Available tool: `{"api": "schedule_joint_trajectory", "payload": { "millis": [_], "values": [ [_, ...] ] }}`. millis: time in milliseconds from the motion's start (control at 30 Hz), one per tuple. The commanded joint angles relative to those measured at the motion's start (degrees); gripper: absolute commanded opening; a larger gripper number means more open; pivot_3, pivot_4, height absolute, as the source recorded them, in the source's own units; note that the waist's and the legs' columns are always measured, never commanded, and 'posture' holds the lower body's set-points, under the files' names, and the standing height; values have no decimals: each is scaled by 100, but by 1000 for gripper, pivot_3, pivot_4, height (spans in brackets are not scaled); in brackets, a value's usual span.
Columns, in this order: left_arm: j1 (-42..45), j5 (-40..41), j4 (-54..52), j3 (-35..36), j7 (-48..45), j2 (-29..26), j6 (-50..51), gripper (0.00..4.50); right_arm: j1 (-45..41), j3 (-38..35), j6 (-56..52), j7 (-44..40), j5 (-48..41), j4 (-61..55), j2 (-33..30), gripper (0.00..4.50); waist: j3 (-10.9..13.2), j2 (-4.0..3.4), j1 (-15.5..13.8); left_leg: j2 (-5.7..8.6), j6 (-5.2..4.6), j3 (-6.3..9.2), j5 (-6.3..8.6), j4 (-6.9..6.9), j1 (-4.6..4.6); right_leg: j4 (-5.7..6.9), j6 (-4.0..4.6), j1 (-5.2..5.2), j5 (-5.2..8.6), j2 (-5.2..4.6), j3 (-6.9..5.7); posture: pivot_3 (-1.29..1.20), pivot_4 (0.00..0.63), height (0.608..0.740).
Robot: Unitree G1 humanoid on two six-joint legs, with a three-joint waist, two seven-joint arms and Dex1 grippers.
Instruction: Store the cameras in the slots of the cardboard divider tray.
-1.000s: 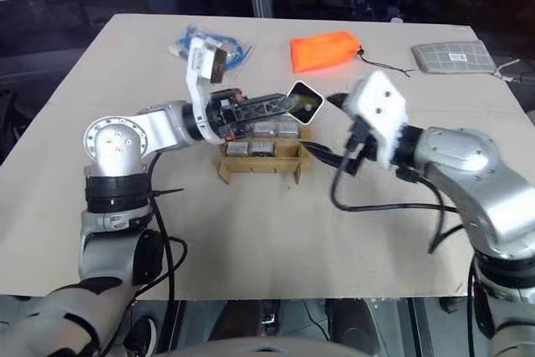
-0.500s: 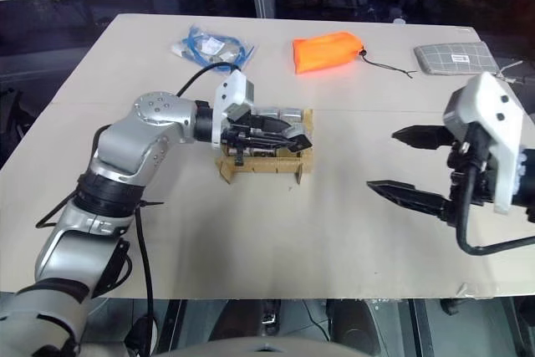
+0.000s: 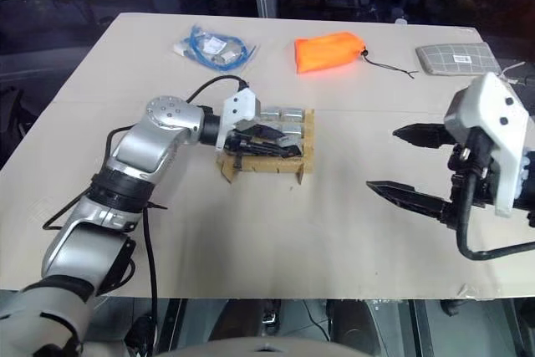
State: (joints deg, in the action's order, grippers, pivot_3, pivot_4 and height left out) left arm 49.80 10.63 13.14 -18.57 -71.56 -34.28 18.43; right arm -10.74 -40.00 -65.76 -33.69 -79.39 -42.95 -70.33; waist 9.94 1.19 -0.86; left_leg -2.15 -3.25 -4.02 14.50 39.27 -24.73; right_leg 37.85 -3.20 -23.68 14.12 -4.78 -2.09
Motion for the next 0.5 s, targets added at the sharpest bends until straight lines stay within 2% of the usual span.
{"api": "schedule_joint_trajectory", "payload": {
  "millis": [33, 267, 333, 500],
  "values": [
    [442, -228, 340, 9, -210, 17, -447, 926, 50, -16, 242, 31, -18, -36, 2, 4482, 0, 1, -1, 0, 0, 0, 0, 1, 0, 0, 0, 0, 0, 0, 0, 0, 150, 740],
    [743, -455, 920, -60, -534, 256, -684, 926, 165, -26, 412, -43, 53, 26, -31, 4482, 0, 1, 2, 1, 0, 0, 0, 1, -1, 0, 0, 0, 0, 1, 0, 0, 150, 740],
    [765, -302, 902, 36, -624, 389, -434, 926, 202, -63, 436, -34, 46, 17, -32, 4482, 1, 1, 2, 0, -1, 0, 0, 1, -1, 0, -1, 0, 0, 1, 0, 0, 150, 740],
    [697, -536, 975, -74, -855, 319, -642, 926, 328, -161, 477, 76, -39, -77, -31, 4482, 1, 2, 4, 0, 0, 0, 0, 2, 0, 1, -1, 0, 0, 1, 0, 0, 150, 740]
  ]
}}
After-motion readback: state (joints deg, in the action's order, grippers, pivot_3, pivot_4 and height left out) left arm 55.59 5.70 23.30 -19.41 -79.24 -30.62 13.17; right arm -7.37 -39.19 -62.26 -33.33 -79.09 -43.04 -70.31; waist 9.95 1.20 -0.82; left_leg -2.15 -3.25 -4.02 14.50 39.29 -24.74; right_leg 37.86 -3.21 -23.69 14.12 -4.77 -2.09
